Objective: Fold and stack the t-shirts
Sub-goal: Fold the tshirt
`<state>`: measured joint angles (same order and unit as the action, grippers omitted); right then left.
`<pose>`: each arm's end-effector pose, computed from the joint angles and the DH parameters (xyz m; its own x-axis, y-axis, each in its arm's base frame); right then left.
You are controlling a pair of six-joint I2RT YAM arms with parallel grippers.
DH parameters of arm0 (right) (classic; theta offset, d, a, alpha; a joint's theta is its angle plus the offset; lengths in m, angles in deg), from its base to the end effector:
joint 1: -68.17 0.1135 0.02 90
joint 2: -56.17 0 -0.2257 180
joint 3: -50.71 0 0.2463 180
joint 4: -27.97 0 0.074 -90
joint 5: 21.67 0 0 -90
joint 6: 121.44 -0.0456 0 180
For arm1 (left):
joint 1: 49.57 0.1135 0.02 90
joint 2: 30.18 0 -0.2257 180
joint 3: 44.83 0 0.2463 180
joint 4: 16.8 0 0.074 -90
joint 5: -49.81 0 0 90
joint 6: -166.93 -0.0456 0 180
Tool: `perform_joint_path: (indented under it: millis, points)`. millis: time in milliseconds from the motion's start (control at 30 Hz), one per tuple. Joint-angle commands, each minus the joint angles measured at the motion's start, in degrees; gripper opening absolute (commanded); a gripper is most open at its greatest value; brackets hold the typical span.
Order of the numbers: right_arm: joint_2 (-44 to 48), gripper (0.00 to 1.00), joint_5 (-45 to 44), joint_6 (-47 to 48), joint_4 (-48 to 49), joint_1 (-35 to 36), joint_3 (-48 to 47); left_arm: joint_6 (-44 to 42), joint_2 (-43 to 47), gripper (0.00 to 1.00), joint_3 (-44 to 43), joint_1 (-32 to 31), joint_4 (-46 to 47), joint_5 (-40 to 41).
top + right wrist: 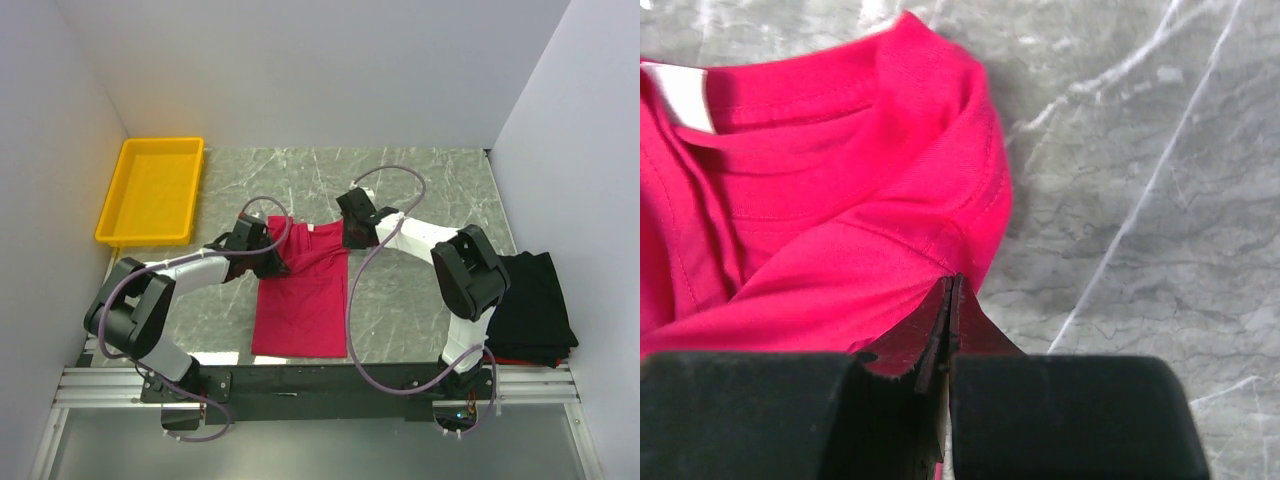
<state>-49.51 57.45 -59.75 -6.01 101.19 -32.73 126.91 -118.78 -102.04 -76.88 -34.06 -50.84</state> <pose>0.3191 0.1971 0.1389 -0.8256 0.0189 -0.5639 -0.0631 0.9901 0.1256 0.2656 -0.1466 0.1217 -0.8573 -0.4044 -0.3186 -0.1511 0.7893 -0.5952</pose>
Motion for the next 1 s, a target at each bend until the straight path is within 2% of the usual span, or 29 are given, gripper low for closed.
perform_joint_path:
  millis: [0,167,333,400,500,667,967]
  points:
    - [3.8,0.00,3.7,-1.5,4.8,-1.7,1.5,-1.3,0.4,0.01,1.9,-0.6,2.6,-0.6]
    - [5.4,0.02,8.9,-1.8,6.9,-2.9,2.5,-1.5,-0.7,0.01,2.1,-0.9,2.7,-0.3]
    - [10.3,0.19,12.4,-1.5,8.8,-2.9,3.2,-2.3,-0.4,0.07,1.1,-0.8,2.5,-0.4]
    - [11.9,0.22,14.0,-1.1,9.3,-2.9,2.9,-2.9,-0.3,0.08,0.6,-0.9,2.2,-0.6]
    - [13.5,0.32,17.5,-0.3,12.0,-2.8,1.9,-3.3,0.0,0.12,0.4,-0.9,2.2,-0.8]
    - [5.5,0.34,22.5,0.9,12.6,-2.4,-6.3,-3.7,0.9,0.17,0.1,-0.9,2.5,-1.8]
    - [-8.4,0.37,28.3,3.3,13.3,-2.1,-18.2,-3.6,4.3,0.33,-3.6,-0.3,0.7,-2.3]
